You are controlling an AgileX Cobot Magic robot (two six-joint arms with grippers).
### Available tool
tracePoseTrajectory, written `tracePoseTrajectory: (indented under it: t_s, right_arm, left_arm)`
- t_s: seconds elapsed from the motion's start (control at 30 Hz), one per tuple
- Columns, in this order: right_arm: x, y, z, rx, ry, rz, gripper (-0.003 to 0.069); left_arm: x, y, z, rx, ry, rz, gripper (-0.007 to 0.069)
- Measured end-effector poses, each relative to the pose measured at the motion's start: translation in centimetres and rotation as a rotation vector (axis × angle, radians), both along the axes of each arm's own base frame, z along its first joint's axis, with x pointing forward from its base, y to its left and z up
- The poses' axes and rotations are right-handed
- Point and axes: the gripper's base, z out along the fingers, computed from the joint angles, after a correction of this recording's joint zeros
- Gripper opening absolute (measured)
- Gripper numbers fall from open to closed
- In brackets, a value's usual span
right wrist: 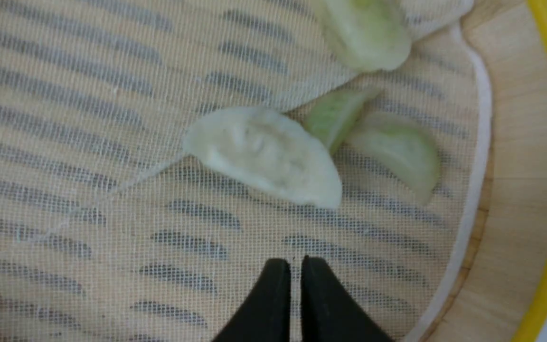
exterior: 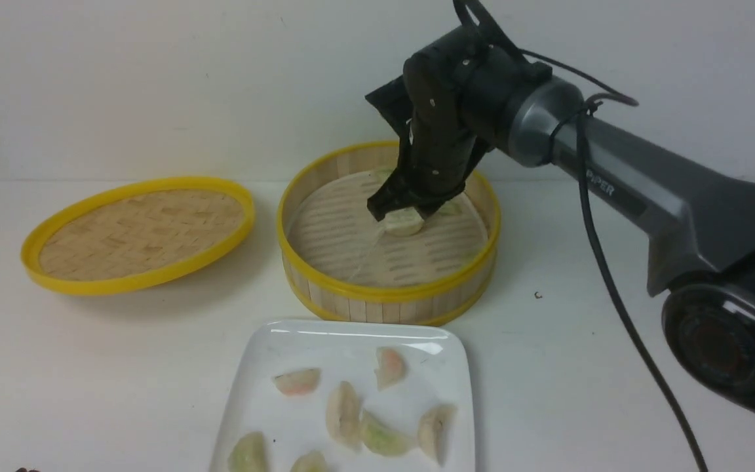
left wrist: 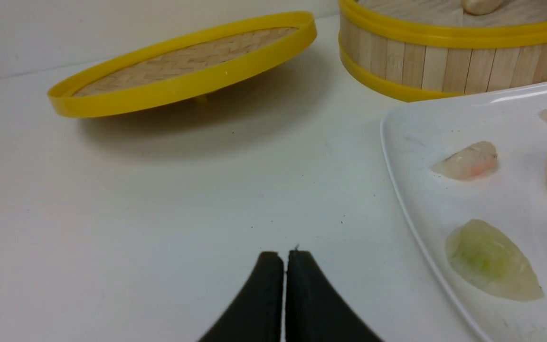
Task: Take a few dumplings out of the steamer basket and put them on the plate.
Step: Use the right arm to grab a dumpling from inside the steamer
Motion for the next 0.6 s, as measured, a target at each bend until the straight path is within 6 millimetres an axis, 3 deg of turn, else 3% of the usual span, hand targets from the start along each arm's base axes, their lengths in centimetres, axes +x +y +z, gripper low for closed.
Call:
tracePoseTrajectory:
  t_s: [0.07,0.1,0.13,0.2,0.33,0.43,0.6]
  right_arm:
    - [-0.2,-0.1,-0.6,-0.012,0.021,0.002,0.0108]
    - [-0.5,-0.3,-1.2,-0.030,0.045,0.003,0.0188]
    - [-0.5,-0.3,-1.3,-0.031,0.047,0.003,0.0188]
    - [-0.6,-0.6,-1.5,-0.064,0.046,0.007,0.0328]
    - [-0.5,-0.9,-1.5,-0.089,0.032,0.009,0.0451]
    - [-0.5,-0.9,-1.5,-0.095,0.031,0.009,0.0498]
    - [-0.8,-1.4,-2.7,-0.118,0.067,0.008,0.0512]
  left_arm:
    - [0.0,0.0,0.0,0.000,0.000,0.000,-0.0006]
    - [0.0,0.0,0.0,0.000,0.000,0.000,-0.0006]
    - [0.0,0.0,0.0,0.000,0.000,0.000,-0.0006]
    - [0.0,0.0,0.0,0.000,0.000,0.000,-0.0006]
    - [0.0,0.0,0.0,0.000,0.000,0.000,-0.0006]
    - [0.0,0.0,0.0,0.000,0.000,0.000,-0.0006]
    - [0.0,0.0,0.0,0.000,0.000,0.000,-0.0006]
